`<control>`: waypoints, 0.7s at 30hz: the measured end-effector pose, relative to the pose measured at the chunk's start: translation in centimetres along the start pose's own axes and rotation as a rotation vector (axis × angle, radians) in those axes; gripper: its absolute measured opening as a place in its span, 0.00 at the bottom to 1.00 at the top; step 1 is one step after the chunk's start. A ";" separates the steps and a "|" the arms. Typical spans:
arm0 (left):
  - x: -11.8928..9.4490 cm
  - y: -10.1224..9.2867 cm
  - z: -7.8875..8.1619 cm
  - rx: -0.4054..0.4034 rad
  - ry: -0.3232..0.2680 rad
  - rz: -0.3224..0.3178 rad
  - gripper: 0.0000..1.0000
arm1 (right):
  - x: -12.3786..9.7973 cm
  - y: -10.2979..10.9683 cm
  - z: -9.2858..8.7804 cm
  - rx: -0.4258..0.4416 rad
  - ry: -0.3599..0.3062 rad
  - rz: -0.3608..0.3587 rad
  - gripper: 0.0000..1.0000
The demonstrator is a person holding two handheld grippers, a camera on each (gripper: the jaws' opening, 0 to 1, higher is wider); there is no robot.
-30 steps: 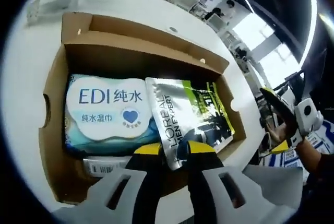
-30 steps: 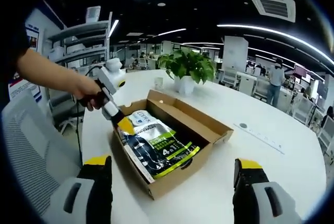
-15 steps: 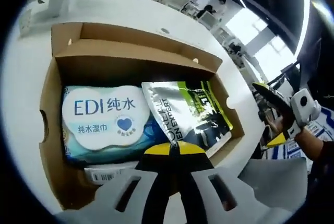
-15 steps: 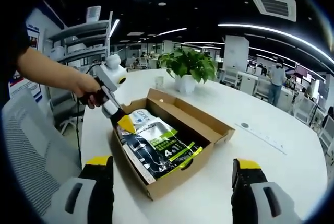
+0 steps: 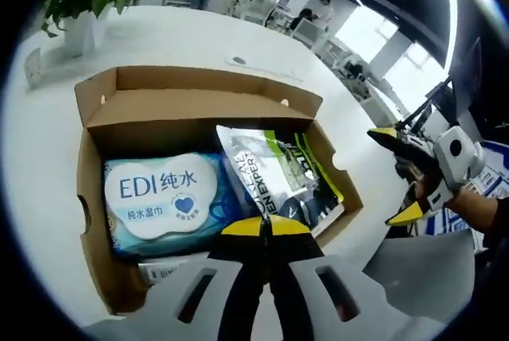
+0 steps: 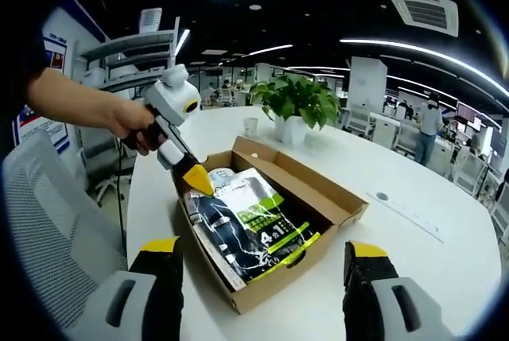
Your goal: Operate the shoe box by opening the lid, removing the specified soft item, and placing it in the target area until the item is outside and the box remains undamaged.
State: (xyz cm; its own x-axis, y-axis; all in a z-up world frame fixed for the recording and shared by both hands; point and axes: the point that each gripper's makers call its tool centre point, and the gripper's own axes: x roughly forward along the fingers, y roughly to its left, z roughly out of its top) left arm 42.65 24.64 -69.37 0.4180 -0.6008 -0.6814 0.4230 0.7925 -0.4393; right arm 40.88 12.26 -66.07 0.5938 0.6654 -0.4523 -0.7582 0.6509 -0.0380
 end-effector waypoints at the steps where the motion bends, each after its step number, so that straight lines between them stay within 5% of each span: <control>1: 0.1 0.4 0.3 -0.002 -0.005 0.004 0.00 | 0.1 0.1 0.0 -0.003 -0.001 0.001 0.81; 21: -1.4 -2.3 2.8 -0.050 -0.049 -0.028 0.00 | 2.1 1.1 0.1 -0.021 0.011 -0.012 0.64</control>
State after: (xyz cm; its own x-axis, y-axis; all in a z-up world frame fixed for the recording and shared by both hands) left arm 43.31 23.40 -65.77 0.4460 -0.6264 -0.6394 0.3951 0.7787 -0.4873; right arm 41.30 14.38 -67.00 0.5997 0.6537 -0.4615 -0.7569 0.6506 -0.0621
